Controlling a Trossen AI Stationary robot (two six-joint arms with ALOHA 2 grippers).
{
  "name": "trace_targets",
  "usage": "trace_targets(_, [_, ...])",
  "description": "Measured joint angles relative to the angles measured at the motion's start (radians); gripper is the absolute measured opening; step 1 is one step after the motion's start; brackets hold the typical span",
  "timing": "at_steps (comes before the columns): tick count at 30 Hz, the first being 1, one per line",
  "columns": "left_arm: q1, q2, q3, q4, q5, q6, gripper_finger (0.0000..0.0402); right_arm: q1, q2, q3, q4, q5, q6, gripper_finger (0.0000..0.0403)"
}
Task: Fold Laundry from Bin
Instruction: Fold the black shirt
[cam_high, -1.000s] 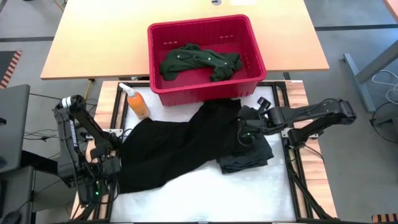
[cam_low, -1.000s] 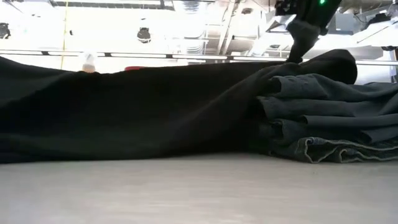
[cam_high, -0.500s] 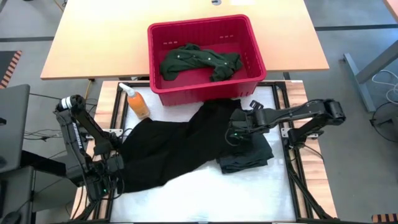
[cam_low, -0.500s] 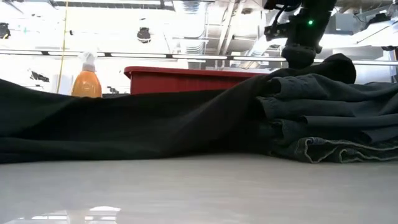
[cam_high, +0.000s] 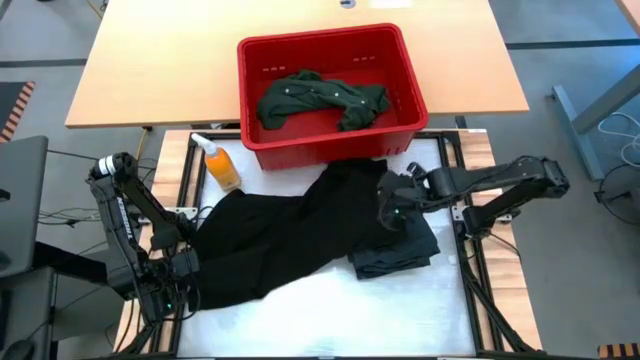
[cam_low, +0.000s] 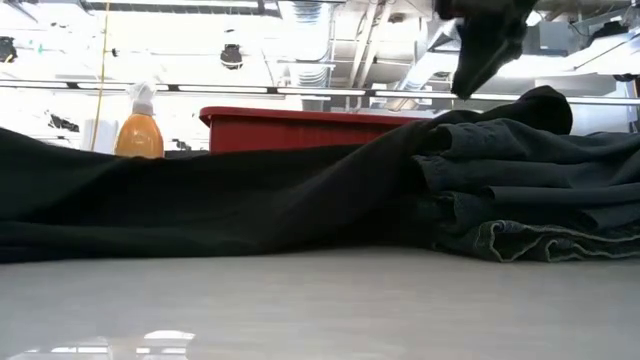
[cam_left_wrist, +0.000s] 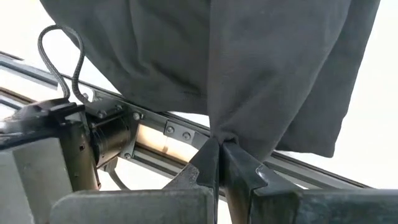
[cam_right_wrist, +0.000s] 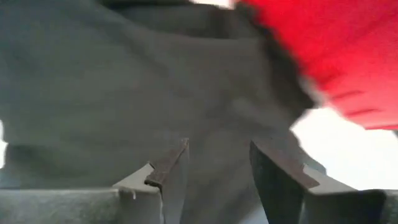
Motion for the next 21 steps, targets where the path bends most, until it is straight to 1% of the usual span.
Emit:
trace_targets(4, [0.0, 0.0, 0.0, 0.0, -0.042, 0.026, 0.0, 0.102, 0.027, 0.0, 0.059, -0.018, 0.073, 0.0194])
trace_targets(8, [0.002, 0.0, 0.0, 0.0, -0.062, 0.048, 0.0, 0.17, 0.076, 0.0, 0.056, 0.038, 0.182, 0.0174])
trace_targets(14, [0.011, 0.0, 0.0, 0.0, -0.064, 0.053, 0.0, 0.191, 0.155, 0.0, 0.019, 0.019, 0.303, 0.0115])
trace_targets(18, [0.011, 0.0, 0.0, 0.001, -0.064, 0.053, 0.0, 0.186, 0.202, 0.0, -0.038, -0.019, 0.319, 0.0073])
trace_targets(21, [0.011, 0.0, 0.0, 0.001, -0.064, 0.053, 0.0, 0.169, 0.222, 0.0, -0.103, -0.021, 0.356, 0.004])
